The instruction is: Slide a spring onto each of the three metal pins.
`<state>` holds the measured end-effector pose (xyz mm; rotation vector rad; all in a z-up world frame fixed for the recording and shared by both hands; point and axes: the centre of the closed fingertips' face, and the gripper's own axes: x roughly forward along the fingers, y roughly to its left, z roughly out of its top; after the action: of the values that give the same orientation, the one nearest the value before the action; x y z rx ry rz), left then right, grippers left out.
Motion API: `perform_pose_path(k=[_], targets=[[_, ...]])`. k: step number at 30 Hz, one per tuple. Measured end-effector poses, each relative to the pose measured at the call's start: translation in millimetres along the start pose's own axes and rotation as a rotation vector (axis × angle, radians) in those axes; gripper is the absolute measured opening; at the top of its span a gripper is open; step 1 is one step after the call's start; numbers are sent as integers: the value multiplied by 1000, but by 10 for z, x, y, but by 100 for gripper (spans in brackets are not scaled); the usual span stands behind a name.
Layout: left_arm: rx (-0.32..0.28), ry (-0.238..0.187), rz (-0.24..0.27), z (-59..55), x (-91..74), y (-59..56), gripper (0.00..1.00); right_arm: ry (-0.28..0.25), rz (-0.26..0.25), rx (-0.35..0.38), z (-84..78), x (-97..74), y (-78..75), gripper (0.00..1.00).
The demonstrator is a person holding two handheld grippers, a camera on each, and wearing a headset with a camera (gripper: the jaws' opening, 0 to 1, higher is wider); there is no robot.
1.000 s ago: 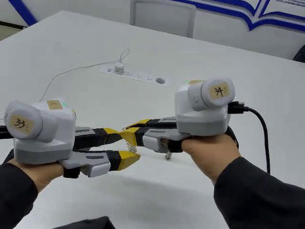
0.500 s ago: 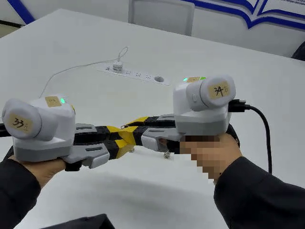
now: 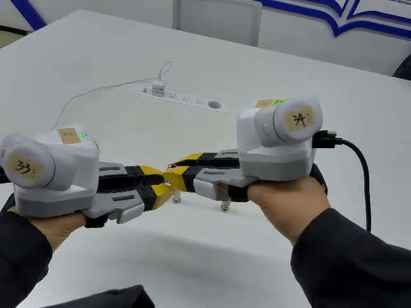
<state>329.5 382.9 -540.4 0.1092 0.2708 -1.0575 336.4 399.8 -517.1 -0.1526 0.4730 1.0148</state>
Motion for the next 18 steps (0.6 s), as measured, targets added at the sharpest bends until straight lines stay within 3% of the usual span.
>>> perform_pose_path(k=[10,18], targets=[[4,23,9,-9,-117,30,35,-9,-44,-33,125,-70,-195,12],[0,27,29,-10,-257,65,44,-2,-82,-53,143,-2,-378,12]])
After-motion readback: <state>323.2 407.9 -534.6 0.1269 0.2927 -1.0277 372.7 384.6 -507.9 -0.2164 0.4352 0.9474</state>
